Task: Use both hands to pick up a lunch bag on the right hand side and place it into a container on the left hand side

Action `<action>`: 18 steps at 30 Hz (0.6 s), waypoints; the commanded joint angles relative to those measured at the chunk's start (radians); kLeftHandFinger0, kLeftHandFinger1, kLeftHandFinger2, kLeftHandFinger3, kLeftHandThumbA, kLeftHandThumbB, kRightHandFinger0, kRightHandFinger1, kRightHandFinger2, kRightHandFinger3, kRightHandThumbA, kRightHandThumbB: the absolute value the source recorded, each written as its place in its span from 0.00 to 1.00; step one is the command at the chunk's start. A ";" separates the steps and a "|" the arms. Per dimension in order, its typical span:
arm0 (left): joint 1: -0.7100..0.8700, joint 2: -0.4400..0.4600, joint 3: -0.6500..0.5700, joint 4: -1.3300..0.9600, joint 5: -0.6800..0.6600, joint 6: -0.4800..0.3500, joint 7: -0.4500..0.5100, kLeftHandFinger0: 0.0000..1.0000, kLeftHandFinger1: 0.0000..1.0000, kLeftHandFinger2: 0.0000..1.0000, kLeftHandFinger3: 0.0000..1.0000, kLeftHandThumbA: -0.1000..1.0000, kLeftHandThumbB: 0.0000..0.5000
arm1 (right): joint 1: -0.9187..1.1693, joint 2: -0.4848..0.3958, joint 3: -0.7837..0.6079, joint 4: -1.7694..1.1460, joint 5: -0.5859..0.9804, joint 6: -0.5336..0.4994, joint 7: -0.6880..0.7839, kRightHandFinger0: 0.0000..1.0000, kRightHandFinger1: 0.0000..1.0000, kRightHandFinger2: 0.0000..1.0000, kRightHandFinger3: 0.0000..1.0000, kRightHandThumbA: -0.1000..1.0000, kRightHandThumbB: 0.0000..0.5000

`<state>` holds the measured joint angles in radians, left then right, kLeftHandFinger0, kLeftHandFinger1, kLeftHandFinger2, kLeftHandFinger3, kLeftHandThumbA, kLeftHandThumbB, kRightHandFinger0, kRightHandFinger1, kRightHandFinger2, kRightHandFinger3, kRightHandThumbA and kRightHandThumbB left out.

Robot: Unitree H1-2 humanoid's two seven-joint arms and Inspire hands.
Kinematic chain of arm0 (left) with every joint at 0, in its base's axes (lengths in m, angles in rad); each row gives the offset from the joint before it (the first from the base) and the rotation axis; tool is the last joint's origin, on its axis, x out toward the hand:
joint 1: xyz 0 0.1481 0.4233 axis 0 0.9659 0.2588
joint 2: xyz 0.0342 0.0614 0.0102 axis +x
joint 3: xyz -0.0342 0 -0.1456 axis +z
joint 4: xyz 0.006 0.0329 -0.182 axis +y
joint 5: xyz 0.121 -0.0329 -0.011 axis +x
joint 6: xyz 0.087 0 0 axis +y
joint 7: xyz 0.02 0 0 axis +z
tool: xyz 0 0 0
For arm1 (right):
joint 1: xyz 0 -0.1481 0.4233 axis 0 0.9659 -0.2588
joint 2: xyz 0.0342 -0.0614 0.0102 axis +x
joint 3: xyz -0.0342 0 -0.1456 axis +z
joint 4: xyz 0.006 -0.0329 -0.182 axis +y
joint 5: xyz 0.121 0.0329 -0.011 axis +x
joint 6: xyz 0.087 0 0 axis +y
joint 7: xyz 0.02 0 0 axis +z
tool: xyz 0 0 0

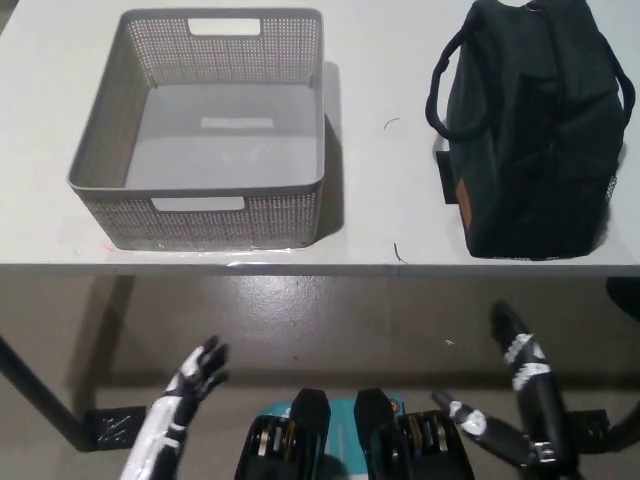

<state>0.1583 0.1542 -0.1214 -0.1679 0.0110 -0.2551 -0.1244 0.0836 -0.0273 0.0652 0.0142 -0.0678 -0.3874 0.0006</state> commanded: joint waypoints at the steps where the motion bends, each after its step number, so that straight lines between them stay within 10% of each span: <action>1: -0.029 0.004 -0.092 -0.133 -0.032 0.029 -0.094 1.00 1.00 1.00 1.00 1.00 0.33 | 0.041 -0.031 -0.061 -0.127 -0.015 -0.083 -0.042 1.00 1.00 1.00 1.00 1.00 0.37; 13: -0.273 -0.121 -0.174 -0.319 0.023 0.216 -0.078 1.00 1.00 1.00 1.00 1.00 0.60 | -0.061 -0.116 -0.258 -0.345 0.099 0.051 -0.067 1.00 1.00 1.00 1.00 1.00 0.44; 15: -0.364 -0.143 -0.158 -0.298 0.041 0.244 -0.066 1.00 1.00 1.00 1.00 1.00 0.71 | -0.107 -0.155 -0.275 -0.323 0.148 0.087 -0.046 1.00 1.00 1.00 1.00 1.00 0.64; 18: -0.487 -0.187 -0.131 -0.246 0.030 0.300 -0.042 1.00 1.00 1.00 1.00 1.00 0.74 | -0.166 -0.201 -0.291 -0.290 0.235 0.123 -0.019 1.00 1.00 1.00 1.00 1.00 0.65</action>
<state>-0.2050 0.0174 -0.2808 -0.4331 0.0298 -0.0561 -0.1944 -0.0084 -0.1775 -0.1981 -0.2783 0.0299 -0.3331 -0.0369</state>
